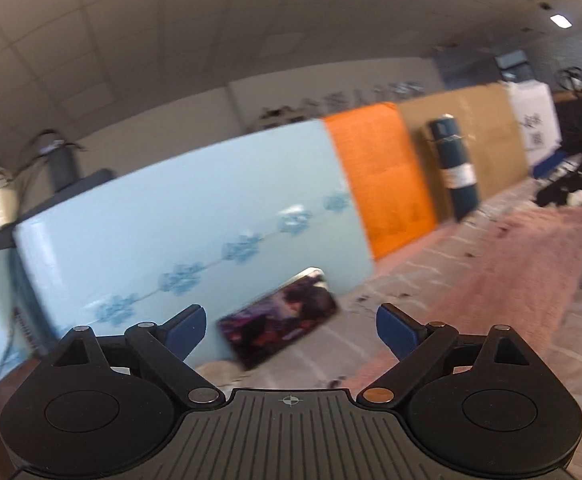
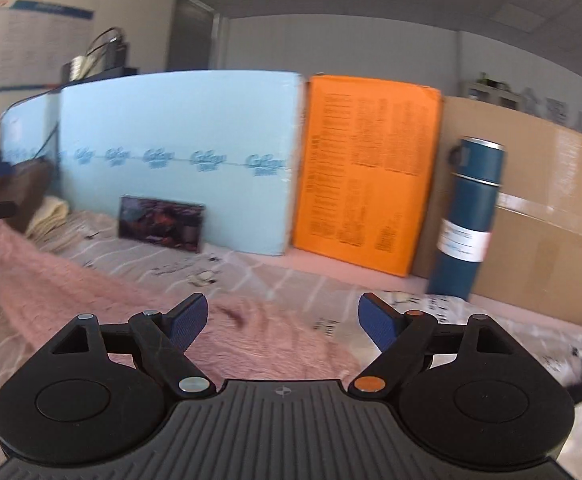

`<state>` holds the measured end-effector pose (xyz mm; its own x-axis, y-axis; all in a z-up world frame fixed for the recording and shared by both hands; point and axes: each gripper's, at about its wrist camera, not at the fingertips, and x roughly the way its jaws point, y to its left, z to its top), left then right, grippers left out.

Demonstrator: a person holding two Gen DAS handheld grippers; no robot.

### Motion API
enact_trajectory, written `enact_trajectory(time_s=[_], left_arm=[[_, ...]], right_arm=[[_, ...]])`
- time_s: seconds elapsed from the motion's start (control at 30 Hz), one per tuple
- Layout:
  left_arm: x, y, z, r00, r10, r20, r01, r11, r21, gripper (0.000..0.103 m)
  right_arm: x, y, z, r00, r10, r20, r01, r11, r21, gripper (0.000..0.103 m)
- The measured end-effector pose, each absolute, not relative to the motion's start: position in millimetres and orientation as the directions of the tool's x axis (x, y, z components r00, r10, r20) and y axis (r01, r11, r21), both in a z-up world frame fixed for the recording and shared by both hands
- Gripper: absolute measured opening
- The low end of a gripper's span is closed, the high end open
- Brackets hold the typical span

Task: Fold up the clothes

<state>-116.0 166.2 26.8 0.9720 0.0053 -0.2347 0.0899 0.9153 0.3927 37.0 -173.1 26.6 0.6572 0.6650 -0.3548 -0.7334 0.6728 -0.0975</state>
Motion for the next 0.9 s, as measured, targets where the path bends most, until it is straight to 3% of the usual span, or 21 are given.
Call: enact_trajectory(time_s=[0.1, 0.27, 0.33, 0.4, 0.43, 0.5, 0.6, 0.9], left_arm=[[-86, 150, 16, 0.941, -0.076, -0.331, 0.214, 0.888, 0.406, 0.094], [-47, 156, -3, 0.855, -0.127, -0.502, 0.291, 0.920, 0.264, 0.092], [-40, 162, -11, 0.816, -0.168, -0.554, 0.313, 0.933, 0.179, 0.084], [-38, 164, -17, 0.792, -0.215, -0.571, 0.334, 0.936, 0.112, 0.058], [-37, 166, -20, 0.780, -0.238, -0.578, 0.344, 0.936, 0.079, 0.052], [-42, 163, -19, 0.786, -0.253, -0.564, 0.358, 0.930, 0.082, 0.025], [-54, 158, -12, 0.819, -0.243, -0.520, 0.354, 0.927, 0.124, 0.009], [-130, 132, 24, 0.915, -0.211, -0.343, 0.303, 0.922, 0.240, 0.008]], right_arm=[[47, -146, 21, 0.589, 0.698, -0.407, -0.791, 0.600, -0.118, 0.082], [81, -126, 7, 0.529, 0.692, -0.491, -0.804, 0.593, -0.031, 0.079], [85, -126, 0, 0.512, 0.691, -0.510, -0.810, 0.587, -0.018, 0.063], [86, -127, -6, 0.494, 0.697, -0.520, -0.820, 0.572, -0.014, 0.052], [84, -127, -8, 0.494, 0.697, -0.520, -0.825, 0.564, -0.028, 0.046], [80, -127, -8, 0.492, 0.700, -0.517, -0.833, 0.551, -0.047, 0.038], [72, -129, -3, 0.490, 0.715, -0.499, -0.845, 0.530, -0.070, 0.022], [12, -160, 29, 0.510, 0.782, -0.359, -0.858, 0.494, -0.143, 0.017]])
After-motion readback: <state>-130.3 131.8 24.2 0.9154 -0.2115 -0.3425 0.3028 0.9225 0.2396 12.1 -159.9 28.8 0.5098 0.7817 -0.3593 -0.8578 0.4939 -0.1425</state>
